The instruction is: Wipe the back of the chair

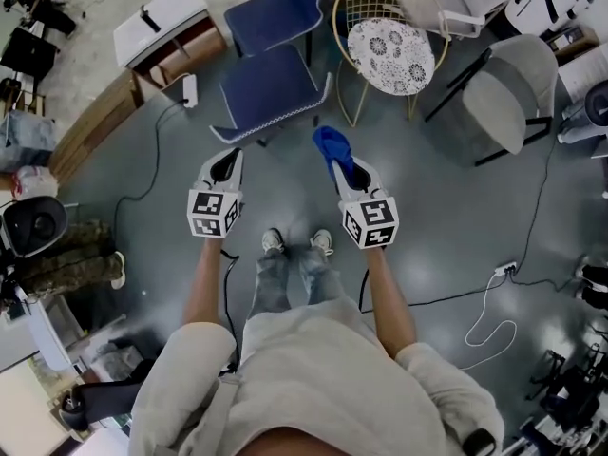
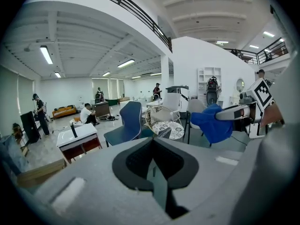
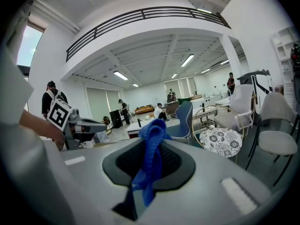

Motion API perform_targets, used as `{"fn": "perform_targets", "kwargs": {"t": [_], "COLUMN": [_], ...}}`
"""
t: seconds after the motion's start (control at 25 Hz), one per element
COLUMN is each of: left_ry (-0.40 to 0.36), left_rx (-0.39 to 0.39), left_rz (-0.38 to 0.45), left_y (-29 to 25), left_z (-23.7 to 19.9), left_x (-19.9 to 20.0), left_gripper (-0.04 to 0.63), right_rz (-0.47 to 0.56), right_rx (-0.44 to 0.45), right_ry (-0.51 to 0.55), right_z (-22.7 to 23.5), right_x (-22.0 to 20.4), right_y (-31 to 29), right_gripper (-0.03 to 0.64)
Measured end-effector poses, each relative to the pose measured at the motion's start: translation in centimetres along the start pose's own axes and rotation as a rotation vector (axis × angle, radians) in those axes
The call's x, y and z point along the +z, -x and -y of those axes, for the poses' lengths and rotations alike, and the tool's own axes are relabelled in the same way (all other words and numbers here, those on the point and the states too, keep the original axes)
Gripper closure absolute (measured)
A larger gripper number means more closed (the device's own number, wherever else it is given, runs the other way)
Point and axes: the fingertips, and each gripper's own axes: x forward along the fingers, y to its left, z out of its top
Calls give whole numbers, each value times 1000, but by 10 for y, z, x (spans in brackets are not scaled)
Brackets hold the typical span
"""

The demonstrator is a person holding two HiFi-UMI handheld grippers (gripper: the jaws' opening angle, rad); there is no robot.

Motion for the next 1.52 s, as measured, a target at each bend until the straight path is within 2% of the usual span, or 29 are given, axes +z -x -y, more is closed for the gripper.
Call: {"fn": "perform_targets", "kwargs": {"t": [0.12, 0.24, 0.28, 0.32, 0.56, 0.76, 0.88, 1.0, 1.24, 1.36, 1.52], "left_ry": [-40, -113, -146, -188, -494, -844, -949, -989, -969, -1000, -1027], "left_rx": [-6, -37, -51, -62, -98, -103, -101, -90, -130, -150, -116], "left_rz": [-15, -37, -50, -64, -157, -231, -230, -221, -175, -197, -233], "left_y": [-8, -20, -25, -29, -59, -81, -94, -110, -134, -140, -140], "left_z": [-9, -15, -17, -19, -17, 1, 11, 14, 26, 32, 25], "left_x": [-8, -16, -20, -25, -49, -56, -54, -47, -38, -46, -55], "left_gripper": [591, 582, 535, 518, 471, 368, 367, 367, 367, 367, 368], "right_rz": [-8, -17, -19, -21, -42, -44, -46, -43, -45, -38, -19], "right_rx": [-1, -6, -9, -12, -41, -56, -64, -75, -81, -72, -50], "right_ry": [-5, -1, -1, -2, -6, -7, -5, -8, -10, -2, 3], "right_z": [0, -2, -3, -3, -3, -5, -4, 1, 9, 12, 12], "right_x": [-13, -25, -29, -34, -66, -84, -93, -99, -120, -126, -132], "right_y": [-5, -13, -16, -19, -36, -52, -56, -59, -68, -77, -91], "right_gripper": [561, 561, 561, 561, 561, 561, 561, 561, 561, 561, 561]}}
